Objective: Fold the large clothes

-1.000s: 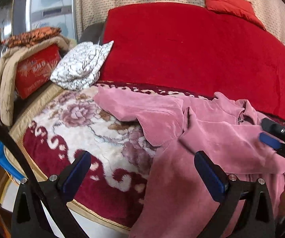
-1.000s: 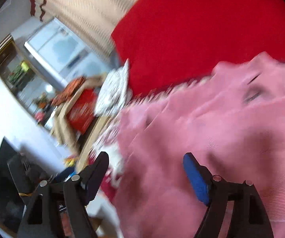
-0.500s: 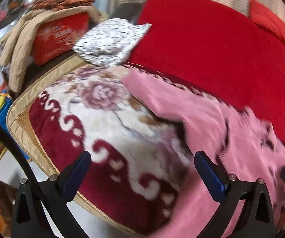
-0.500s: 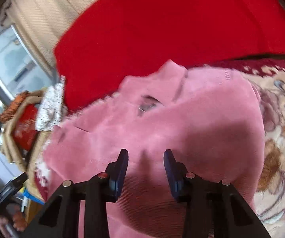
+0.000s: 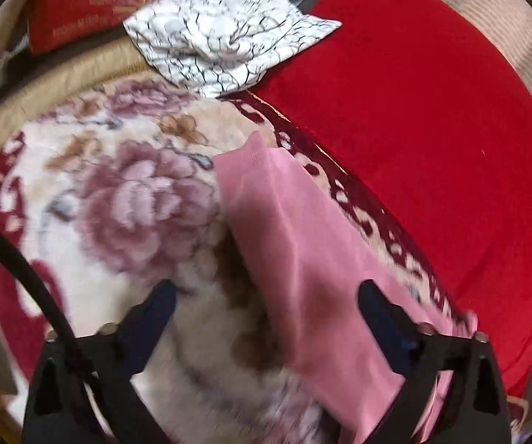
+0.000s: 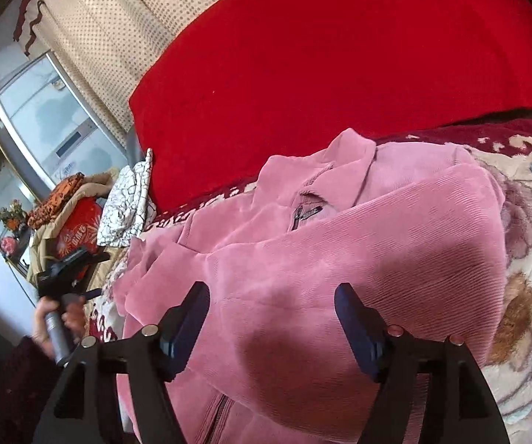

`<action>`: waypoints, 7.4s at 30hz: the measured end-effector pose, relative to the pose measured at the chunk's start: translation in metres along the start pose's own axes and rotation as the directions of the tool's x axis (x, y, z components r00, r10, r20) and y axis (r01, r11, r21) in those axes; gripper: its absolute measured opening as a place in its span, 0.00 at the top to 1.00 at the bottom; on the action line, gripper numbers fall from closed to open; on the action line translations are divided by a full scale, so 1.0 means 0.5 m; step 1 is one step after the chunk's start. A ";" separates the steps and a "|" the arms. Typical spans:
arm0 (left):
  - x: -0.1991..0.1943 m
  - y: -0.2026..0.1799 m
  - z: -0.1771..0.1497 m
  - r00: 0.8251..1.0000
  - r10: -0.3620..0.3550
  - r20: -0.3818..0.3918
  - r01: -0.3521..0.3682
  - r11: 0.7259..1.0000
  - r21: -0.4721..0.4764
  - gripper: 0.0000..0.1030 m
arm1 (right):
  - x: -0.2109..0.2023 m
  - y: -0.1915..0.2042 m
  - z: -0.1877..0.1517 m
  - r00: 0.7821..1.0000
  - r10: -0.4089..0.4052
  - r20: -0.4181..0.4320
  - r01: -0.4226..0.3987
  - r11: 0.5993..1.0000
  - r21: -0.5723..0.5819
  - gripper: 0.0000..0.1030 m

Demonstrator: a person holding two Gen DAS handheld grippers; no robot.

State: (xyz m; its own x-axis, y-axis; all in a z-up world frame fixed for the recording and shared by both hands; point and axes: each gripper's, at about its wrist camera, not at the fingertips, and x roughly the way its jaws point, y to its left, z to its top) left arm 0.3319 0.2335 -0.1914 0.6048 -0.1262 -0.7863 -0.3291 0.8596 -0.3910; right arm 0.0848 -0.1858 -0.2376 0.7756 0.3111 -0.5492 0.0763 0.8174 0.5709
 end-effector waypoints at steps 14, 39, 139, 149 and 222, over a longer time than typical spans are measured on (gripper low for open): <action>0.090 -0.032 0.048 0.999 -0.023 -0.023 0.023 1.000 0.013 0.96 | 0.000 -0.017 0.013 1.000 -0.020 0.006 0.020 1.000 -0.006 0.29; -0.389 -0.546 -0.475 0.937 -0.328 -0.120 0.241 0.358 0.902 0.27 | -0.133 -0.167 0.060 0.974 -0.112 0.199 0.054 0.959 0.277 0.28; -0.146 0.223 -0.506 0.909 -0.235 -0.345 0.387 0.784 0.485 0.25 | -0.246 -0.153 -0.175 0.966 0.143 -0.217 -0.105 0.979 0.177 0.28; -0.112 0.239 -0.506 0.780 -0.459 -0.425 0.613 0.698 0.370 0.25 | -0.217 -0.215 -0.287 0.934 0.114 -0.338 -0.009 0.955 0.298 0.28; -0.181 -0.234 -0.155 0.757 -0.577 -0.306 0.650 0.624 0.434 0.86 | -0.086 -0.168 0.099 0.909 0.389 0.151 -0.417 0.833 0.363 0.86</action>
State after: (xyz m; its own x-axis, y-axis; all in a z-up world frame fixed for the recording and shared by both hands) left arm 0.2596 0.1059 -0.1115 0.4256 -0.7430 -0.5166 0.5025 0.6688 -0.5479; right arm 0.0760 -0.2918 -0.2318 0.8293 0.5276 -0.1843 -0.0325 0.3747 0.9266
